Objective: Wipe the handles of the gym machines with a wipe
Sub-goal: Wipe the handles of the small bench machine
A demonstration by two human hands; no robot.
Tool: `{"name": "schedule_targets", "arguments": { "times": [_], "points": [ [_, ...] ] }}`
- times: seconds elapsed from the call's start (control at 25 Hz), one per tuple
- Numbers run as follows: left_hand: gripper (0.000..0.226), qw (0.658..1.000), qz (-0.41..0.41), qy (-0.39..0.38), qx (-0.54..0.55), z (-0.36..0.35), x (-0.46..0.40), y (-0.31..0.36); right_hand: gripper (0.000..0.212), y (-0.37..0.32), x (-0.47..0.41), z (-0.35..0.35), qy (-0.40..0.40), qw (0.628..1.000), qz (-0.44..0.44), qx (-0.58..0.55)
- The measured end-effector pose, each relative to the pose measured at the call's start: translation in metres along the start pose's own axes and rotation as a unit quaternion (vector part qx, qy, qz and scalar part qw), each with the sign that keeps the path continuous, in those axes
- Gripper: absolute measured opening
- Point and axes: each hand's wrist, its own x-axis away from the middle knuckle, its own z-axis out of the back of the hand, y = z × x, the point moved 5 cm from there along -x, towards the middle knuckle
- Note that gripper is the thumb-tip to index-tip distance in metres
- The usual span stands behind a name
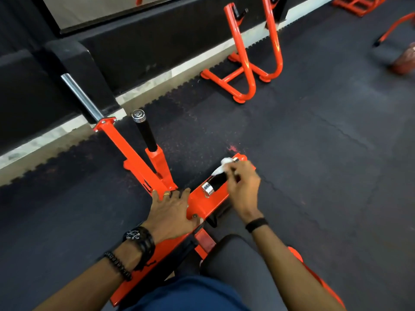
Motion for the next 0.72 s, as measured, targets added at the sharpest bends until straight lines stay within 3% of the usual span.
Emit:
{"name": "schedule_targets", "arguments": {
  "times": [0.12, 0.24, 0.32, 0.52, 0.72],
  "points": [
    [0.096, 1.000, -0.006, -0.005, -0.002, -0.001, 0.001, 0.000, 0.015, 0.018, -0.016, 0.012, 0.098, 0.992, -0.076, 0.013],
    [0.095, 1.000, -0.008, -0.002, 0.003, -0.001, 0.001, 0.001, 0.010, -0.018, 0.047, -0.013, 0.028, 0.997, -0.060, -0.034],
    [0.092, 1.000, -0.011, -0.004, 0.010, -0.001, -0.001, 0.002, 0.007, -0.022, 0.064, -0.015, 0.024, 0.999, -0.036, -0.031],
    [0.086, 0.999, -0.024, -0.020, 0.022, 0.002, -0.002, 0.002, 0.007, 0.024, -0.004, 0.006, 0.156, 0.978, -0.134, 0.017],
    [0.091, 0.999, -0.017, -0.007, 0.036, 0.001, -0.001, 0.004, 0.016, -0.019, 0.070, -0.015, 0.061, 0.988, -0.131, -0.062]
  ]
}}
